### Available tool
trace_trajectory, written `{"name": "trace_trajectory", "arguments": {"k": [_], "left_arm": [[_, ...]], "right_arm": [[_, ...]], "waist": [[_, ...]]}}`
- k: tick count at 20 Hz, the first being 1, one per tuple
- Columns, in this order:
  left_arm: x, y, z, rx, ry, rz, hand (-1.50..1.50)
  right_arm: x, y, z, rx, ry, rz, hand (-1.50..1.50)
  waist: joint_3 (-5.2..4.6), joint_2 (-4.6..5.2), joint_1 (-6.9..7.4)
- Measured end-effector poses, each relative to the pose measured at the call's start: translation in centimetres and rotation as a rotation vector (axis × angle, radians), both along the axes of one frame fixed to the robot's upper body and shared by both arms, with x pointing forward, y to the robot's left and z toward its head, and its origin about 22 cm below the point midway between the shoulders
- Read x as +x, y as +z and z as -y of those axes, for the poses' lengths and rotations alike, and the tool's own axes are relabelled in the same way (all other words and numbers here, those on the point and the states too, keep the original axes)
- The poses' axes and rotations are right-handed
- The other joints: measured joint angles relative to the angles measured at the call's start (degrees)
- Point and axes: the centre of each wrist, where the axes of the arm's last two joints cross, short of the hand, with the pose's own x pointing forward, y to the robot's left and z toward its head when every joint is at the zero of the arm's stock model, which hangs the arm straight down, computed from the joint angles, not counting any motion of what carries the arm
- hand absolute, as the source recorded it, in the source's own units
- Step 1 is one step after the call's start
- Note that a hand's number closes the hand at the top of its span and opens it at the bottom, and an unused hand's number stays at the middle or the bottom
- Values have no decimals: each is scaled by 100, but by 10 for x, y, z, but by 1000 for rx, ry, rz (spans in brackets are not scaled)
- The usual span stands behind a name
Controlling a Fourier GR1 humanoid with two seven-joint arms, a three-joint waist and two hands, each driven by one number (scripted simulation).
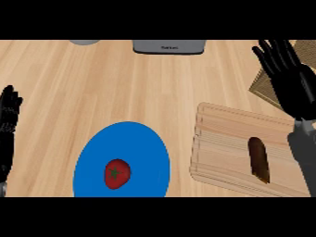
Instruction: Pick the sweet potato from the cutting board and place it in the basket
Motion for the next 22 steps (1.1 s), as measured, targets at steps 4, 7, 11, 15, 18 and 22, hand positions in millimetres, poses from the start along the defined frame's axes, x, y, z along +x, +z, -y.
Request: {"name": "trace_trajectory", "arguments": {"k": [4, 7, 11, 15, 18, 22], "left_arm": [[-7, -35, 7, -96, 10, -200, 0], [-23, -67, 13, -188, 9, -434, 0], [-32, -85, 17, -246, -4, -604, 0], [-33, -88, 16, -275, -15, -652, 0], [-32, -87, 14, -284, -13, -676, 0], [-33, -89, 12, -291, -6, -691, 0]], "right_arm": [[5, -4, -14, -140, 49, -49, 150], [4, -9, -30, -326, 149, -87, 150], [-19, -54, -78, -539, 308, -141, -150], [-50, -84, -117, -747, 286, -126, -150], [-55, -84, -132, -961, 213, -86, -150], [-38, -51, -131, -1280, 64, 11, -150]], "waist": [[73, 9, 2], [84, 56, 79], [112, 23, 66], [145, -53, -18], [148, -101, -55], [138, -155, -91]]}}
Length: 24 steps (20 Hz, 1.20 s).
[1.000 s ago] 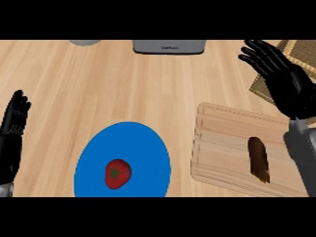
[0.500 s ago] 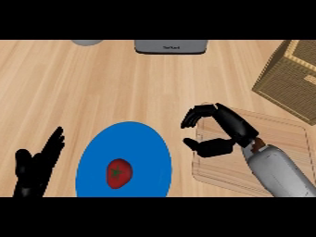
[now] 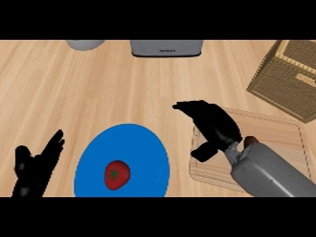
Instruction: Pick the sweet potato from the cutting board and place it in the basket
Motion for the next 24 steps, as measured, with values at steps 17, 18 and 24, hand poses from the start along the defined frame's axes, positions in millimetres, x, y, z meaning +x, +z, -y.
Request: {"name": "trace_trajectory", "arguments": {"k": [17, 18, 24], "left_arm": [[-3, -2, 1, -11, 10, -9, 0], [-4, -2, 1, -10, 12, -9, 0], [-3, -2, 1, -15, 21, -19, 0]], "right_arm": [[26, 162, -40, -655, 27, -111, -150], [28, 168, -37, -666, 31, -127, -150], [32, 184, -30, -692, 58, -182, -150]], "waist": [[13, -20, -88], [15, -21, -96], [23, -17, -132]]}}
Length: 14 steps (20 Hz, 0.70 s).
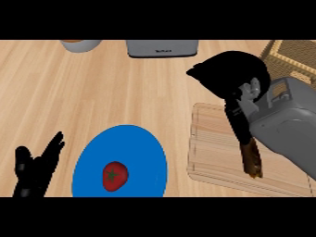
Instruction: Pick the sweet potato from the cutting board and place it in the basket
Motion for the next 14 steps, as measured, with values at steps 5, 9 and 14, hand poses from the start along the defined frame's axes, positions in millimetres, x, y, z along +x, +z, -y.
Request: {"name": "trace_trajectory", "arguments": {"k": [5, 9, 14], "left_arm": [[0, -1, -2, -1, -8, 2, 0], [1, 1, -2, 0, -11, 0, 0], [2, 1, 4, -3, -23, 4, 0]], "right_arm": [[-2, -1, 7, 5, -21, -35, -150], [-12, -13, 15, 5, -40, -50, -150], [-29, -37, 21, -3, -58, -61, -150]], "waist": [[12, 11, 6], [16, 29, 34], [22, 53, 87]]}}
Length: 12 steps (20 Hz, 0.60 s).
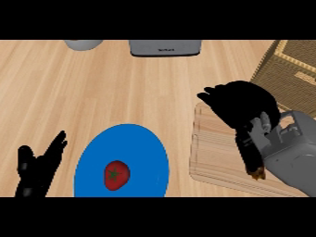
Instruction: Pick the sweet potato from the cutting board and place it in the basket
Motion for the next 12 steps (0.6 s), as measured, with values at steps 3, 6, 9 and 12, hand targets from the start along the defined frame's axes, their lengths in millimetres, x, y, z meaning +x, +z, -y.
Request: {"name": "trace_trajectory", "arguments": {"k": [3, 6, 9, 12], "left_arm": [[4, -1, -1, -4, -3, 1, 0], [4, 0, 2, -4, -11, 8, 0], [7, 1, 2, -7, -13, 0, 0], [5, 1, -3, -6, -15, 4, 0]], "right_arm": [[-7, -16, 6, -28, -19, 3, -150], [-11, -32, 12, -77, -35, -1, -150], [-12, -49, 16, -119, -54, -14, -150], [-16, -57, 25, -134, -70, -19, -150]], "waist": [[9, 13, 32], [13, 23, 67], [9, 33, 88], [9, 32, 93]]}}
